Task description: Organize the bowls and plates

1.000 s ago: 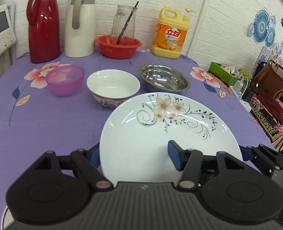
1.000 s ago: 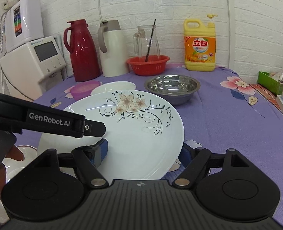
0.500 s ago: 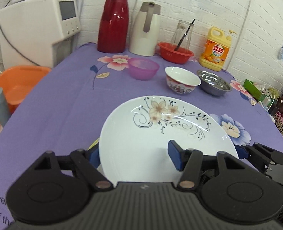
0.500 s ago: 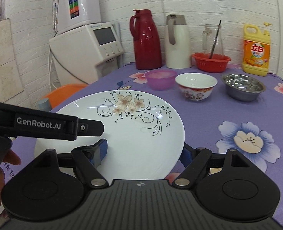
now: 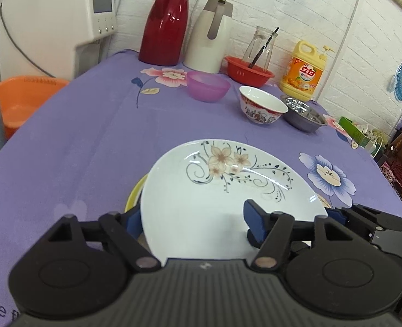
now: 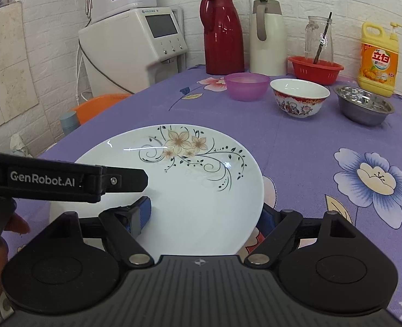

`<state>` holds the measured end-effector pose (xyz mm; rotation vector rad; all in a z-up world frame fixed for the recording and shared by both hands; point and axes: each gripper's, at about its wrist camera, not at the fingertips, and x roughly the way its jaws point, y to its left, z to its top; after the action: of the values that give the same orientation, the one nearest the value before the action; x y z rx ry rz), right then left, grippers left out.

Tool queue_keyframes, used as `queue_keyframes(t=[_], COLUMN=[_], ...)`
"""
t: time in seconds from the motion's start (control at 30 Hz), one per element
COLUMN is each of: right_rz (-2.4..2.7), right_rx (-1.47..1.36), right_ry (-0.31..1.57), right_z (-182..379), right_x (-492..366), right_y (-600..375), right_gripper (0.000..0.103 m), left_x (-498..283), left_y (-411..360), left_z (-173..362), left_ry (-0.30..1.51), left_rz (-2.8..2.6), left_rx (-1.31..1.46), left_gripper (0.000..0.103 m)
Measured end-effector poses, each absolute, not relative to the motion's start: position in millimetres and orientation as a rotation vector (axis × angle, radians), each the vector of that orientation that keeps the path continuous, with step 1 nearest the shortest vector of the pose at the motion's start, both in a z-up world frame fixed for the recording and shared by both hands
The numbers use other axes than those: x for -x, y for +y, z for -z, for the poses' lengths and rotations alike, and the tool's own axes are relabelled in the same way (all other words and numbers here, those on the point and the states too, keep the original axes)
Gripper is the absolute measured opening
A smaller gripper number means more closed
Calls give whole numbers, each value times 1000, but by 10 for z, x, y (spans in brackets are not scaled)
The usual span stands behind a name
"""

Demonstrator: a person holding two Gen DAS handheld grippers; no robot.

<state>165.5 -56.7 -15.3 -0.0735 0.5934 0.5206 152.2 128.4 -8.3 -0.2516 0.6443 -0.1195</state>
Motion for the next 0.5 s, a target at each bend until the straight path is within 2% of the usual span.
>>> queue_keyframes(t=[0.07, 0.2, 0.3, 0.43, 0.5], right_rz=[-529, -518, -530, -528, -531], right_rx=[61, 102, 91, 105, 89], right_ry=[592, 571, 570, 588, 596], right_z=[151, 155, 163, 210, 229], right_x=[-1660, -1649, -1652, -1665, -1675], right_y=[-584, -560, -569, -568, -587], right_gripper=[103, 103, 103, 103, 103], left_x=[-1522, -1511, -1514, -1501, -1501], left_y=[1292, 1273, 1210, 1019, 1053], left_z=[69, 30, 2, -6, -27], left_ry=[648, 663, 672, 672, 669], left_rz=[127, 128, 118, 13, 42], left_rx=[250, 212, 130, -125, -131], left_gripper=[70, 70, 70, 70, 71])
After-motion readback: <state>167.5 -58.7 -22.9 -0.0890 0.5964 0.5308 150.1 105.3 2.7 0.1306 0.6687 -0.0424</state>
